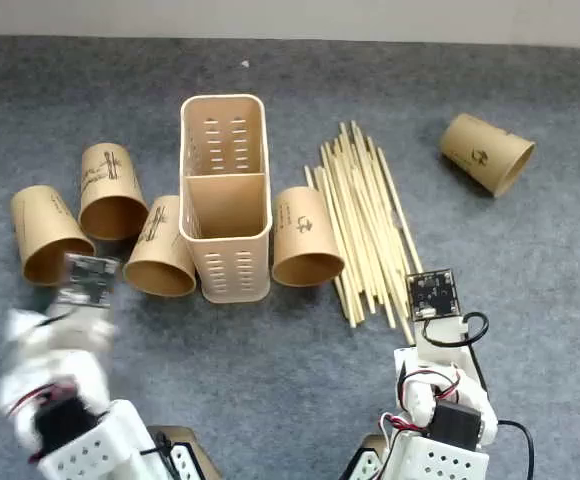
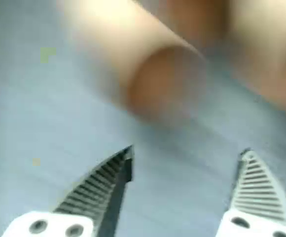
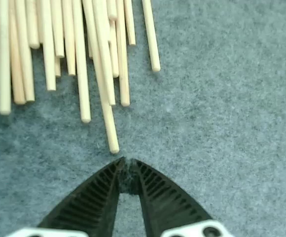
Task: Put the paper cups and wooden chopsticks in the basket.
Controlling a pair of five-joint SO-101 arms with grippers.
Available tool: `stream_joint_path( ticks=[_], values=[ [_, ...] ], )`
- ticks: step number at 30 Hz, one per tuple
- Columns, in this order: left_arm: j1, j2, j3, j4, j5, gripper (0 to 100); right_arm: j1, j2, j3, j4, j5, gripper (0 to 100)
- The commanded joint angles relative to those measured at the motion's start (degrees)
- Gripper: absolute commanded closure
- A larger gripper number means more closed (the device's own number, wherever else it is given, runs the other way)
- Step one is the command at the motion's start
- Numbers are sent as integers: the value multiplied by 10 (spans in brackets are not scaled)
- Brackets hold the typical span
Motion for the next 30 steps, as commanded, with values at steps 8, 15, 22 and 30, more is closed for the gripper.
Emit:
stream_joint_path(
  ticks=[8,15,22,30],
  values=[
    [-34,308,-174,-115,10,676,4,-3,82,0,6,992],
    [-32,576,-318,-101,8,677,3,-3,82,-19,6,992],
    [1,662,-333,-72,-27,677,3,-3,82,-22,6,992],
    [47,667,-332,-11,-25,681,3,-3,82,-22,6,992]
  ],
)
